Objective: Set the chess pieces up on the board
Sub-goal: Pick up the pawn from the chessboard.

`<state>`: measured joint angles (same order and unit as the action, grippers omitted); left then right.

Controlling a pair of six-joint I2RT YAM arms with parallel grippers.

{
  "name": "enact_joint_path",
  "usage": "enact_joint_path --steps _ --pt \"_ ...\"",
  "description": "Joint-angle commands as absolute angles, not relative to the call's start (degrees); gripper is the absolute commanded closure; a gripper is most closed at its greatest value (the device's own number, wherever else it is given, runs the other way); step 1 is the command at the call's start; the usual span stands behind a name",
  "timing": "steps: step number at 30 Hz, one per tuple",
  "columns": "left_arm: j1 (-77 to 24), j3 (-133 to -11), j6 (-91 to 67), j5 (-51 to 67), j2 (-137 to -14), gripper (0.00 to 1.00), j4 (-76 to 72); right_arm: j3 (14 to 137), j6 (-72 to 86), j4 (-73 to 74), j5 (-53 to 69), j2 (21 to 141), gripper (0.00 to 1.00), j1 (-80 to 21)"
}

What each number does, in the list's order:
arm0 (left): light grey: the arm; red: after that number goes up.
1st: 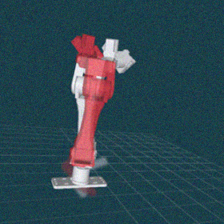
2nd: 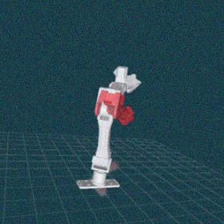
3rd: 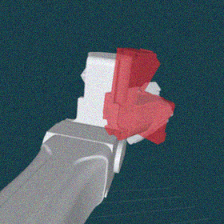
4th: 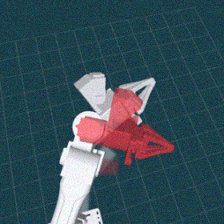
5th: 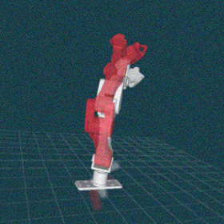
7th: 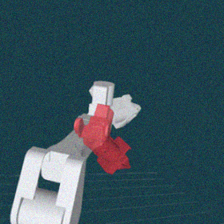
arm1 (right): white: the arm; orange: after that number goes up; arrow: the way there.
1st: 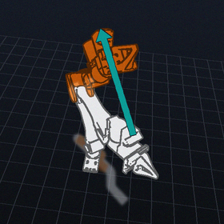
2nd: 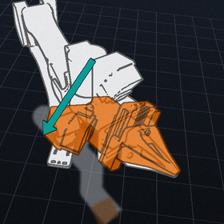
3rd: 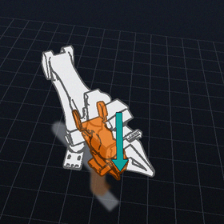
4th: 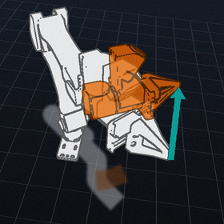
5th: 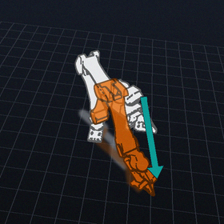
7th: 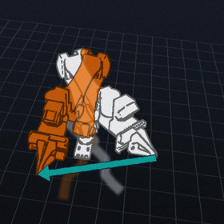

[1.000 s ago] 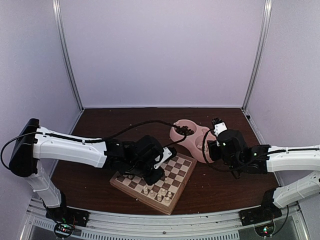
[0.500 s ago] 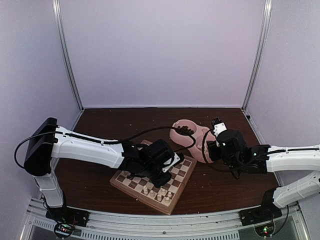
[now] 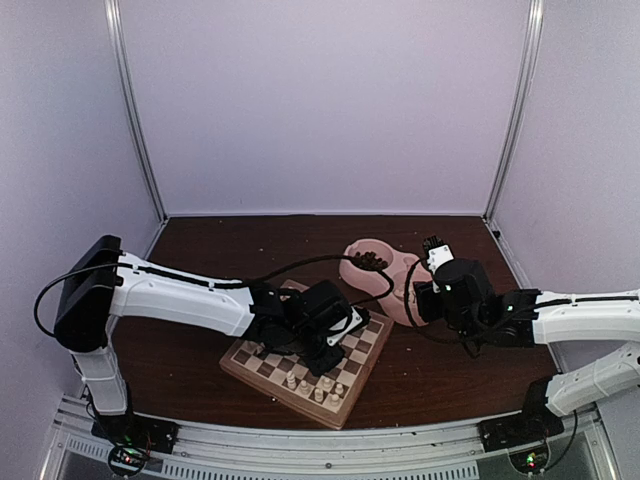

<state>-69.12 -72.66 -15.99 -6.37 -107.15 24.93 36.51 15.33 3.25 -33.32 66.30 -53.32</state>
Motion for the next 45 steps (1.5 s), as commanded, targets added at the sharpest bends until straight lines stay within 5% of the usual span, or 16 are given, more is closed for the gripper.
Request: enact_joint_path --steps 1,13,20,45 --pt "-69.25 -74.36 -16.36 -6.34 -107.82 0.69 25.38 37.89 16.00 3.65 -33.32 65.65 0.46 -53.09" --pt "-68.81 -74.44 -16.52 -5.68 -108.20 0.73 25.95 37.80 16.08 3.63 -33.22 65.56 0.46 -53.00" --pt "-68.82 -74.53 -16.25 -6.15 -107.79 0.88 26.33 37.84 16.08 3.60 -33.17 65.56 0.46 -52.95" --pt "-66.84 -63.52 -16.57 -5.42 -93.96 0.91 26.05 36.65 19.77 3.07 -21.33 65.56 0.45 -44.64"
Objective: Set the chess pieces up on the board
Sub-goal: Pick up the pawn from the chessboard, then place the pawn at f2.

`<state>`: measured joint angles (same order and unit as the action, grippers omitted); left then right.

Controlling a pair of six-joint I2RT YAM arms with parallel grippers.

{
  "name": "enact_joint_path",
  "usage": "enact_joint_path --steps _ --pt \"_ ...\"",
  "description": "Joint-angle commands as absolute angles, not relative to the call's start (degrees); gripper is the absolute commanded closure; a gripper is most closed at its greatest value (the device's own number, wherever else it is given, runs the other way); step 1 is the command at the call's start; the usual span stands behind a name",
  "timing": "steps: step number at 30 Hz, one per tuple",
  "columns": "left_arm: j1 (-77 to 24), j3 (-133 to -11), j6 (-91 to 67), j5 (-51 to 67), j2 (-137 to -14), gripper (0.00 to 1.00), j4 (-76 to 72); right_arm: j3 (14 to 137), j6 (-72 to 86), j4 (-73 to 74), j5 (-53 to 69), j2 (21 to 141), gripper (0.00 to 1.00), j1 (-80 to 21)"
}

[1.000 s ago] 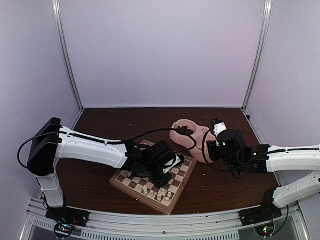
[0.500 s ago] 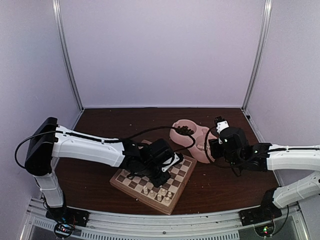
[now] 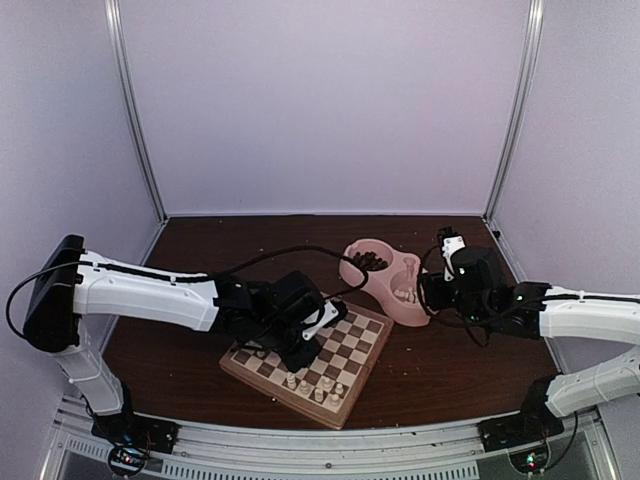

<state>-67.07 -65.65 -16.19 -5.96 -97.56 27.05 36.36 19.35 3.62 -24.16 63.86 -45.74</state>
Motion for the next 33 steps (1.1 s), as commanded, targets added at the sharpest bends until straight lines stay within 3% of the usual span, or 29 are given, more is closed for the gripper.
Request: enact_joint_path --steps 1,5,15,27,33 --pt "-66.87 -62.92 -16.34 -5.51 -93.27 0.91 26.07 37.52 19.96 3.42 -19.33 66.98 0.45 -43.79" --pt "-66.88 -60.63 -15.02 -5.21 -90.98 0.90 25.18 41.67 20.52 6.31 -12.77 72.34 0.50 -41.33" --pt "-66.88 -60.49 -13.36 -1.62 -91.73 0.91 23.48 57.11 23.43 19.06 -8.19 85.06 0.48 -35.12" --pt "-66.84 -59.68 -13.50 -0.20 -91.89 0.90 22.30 60.30 23.88 13.28 -6.60 96.72 0.49 -32.96" --pt "-66.97 -59.63 -13.67 -0.79 -92.14 0.90 21.96 63.54 23.52 18.09 -8.48 101.67 0.49 -32.94"
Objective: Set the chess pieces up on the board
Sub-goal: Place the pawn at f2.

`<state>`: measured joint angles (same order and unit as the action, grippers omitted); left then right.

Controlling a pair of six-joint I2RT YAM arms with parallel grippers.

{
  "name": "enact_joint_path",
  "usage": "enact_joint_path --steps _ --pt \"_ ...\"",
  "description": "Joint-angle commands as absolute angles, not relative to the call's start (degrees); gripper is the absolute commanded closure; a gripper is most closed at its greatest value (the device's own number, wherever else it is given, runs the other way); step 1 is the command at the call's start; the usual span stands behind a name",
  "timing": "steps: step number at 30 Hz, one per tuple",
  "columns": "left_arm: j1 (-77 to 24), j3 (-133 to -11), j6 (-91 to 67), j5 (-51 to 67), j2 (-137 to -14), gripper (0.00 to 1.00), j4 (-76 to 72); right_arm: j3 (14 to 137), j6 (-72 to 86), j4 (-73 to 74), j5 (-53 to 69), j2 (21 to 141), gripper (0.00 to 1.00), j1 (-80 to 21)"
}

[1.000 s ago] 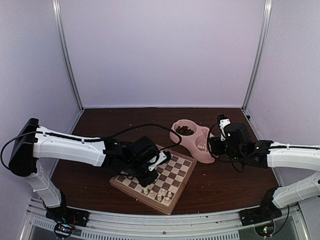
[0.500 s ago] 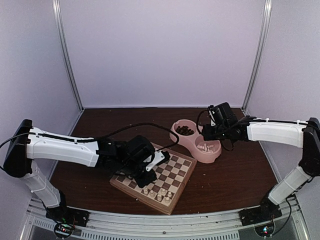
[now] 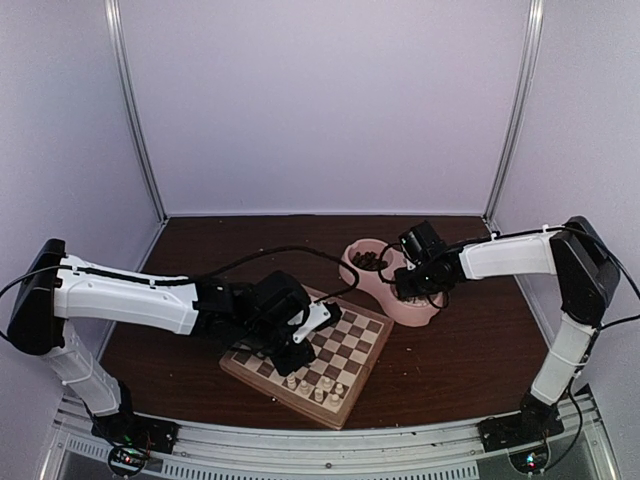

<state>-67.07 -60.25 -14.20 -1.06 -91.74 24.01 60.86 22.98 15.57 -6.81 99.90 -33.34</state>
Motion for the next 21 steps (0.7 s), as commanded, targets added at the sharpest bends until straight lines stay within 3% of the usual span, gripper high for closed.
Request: enact_joint_path --steps 1,11,21 --pt "-67.02 -59.49 -13.75 -1.12 -91.98 0.90 21.97 63.74 23.41 18.59 -8.89 102.03 0.49 -32.95" --pt "-67.02 -59.53 -13.52 -0.34 -93.80 0.89 22.52 68.26 23.54 24.95 -5.58 108.61 0.49 -32.47" --pt "-67.06 -59.77 -13.80 0.00 -94.04 0.89 22.68 67.53 23.73 24.22 -4.09 107.87 0.76 -32.05"
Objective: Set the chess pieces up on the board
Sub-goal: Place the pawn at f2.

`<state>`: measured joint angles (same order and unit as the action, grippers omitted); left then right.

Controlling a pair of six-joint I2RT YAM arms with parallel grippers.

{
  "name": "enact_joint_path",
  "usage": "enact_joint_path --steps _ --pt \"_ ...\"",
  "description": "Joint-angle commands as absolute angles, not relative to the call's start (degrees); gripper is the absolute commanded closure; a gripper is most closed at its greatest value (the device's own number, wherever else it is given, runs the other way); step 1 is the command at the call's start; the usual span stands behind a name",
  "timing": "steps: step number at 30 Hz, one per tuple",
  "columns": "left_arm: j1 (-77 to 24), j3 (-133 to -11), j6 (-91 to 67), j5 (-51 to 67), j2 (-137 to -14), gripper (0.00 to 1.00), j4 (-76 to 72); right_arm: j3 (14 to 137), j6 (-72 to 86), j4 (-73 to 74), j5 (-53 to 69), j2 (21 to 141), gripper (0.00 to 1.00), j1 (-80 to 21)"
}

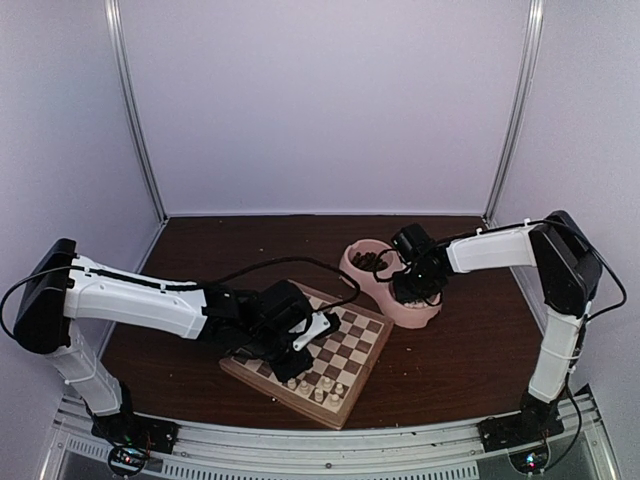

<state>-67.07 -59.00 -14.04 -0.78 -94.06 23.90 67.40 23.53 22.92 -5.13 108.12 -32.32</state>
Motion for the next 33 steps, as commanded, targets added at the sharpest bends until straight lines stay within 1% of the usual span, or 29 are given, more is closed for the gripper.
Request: enact_joint_path --steps 1,10,18,33 --pt "-67.02 -59.77 -13.72 0.00 -94.10 0.89 22.64 67.32 23.73 24.02 -4.05 107.66 0.77 -32.08" --pt "-67.08 -60.28 -13.60 4.24 -95.22 0.89 22.58 66.19 23.47 22.77 -4.19 105.85 0.83 -31.99" --pt "-67.58 -61.06 -13.33 4.50 -96.26 0.89 23.29 65.25 23.30 21.99 -4.22 104.12 0.84 -32.08" --pt "-68.03 -62.65 -13.01 2.93 -98.43 0.89 25.12 61.88 22.24 19.69 -3.67 97.82 0.84 -32.26"
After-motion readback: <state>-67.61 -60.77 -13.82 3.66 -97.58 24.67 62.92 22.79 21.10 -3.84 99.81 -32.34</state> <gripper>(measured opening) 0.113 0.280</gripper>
